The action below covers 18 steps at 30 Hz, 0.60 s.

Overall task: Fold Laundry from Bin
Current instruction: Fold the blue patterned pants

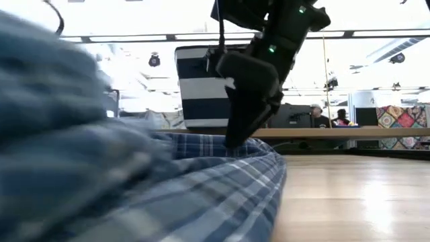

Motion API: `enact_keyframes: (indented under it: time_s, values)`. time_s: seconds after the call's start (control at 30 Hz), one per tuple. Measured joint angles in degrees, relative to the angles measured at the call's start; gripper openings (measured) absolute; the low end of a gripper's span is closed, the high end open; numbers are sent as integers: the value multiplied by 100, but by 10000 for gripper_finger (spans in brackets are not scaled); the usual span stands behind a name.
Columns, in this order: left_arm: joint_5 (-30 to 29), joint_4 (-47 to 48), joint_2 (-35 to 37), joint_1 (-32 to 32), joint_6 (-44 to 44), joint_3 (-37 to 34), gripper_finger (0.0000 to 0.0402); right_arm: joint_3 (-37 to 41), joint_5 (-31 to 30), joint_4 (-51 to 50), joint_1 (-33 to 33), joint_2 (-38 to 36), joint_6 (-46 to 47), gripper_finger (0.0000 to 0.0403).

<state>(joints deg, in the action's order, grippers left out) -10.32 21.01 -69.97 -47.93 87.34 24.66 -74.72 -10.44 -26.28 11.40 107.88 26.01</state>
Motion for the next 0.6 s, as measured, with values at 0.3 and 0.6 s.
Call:
enact_keyframes:
  time_s: [0.3, 0.6]
  values:
    - [-1076, 3804, 2545, 4, 806, 1080, 114, 9, -9, -852, -18, 4, -49, 185]
    - [-2690, 1137, 1973, 22, -123, 1094, 114, 9, -5, -348, 117, 2, 102, 185]
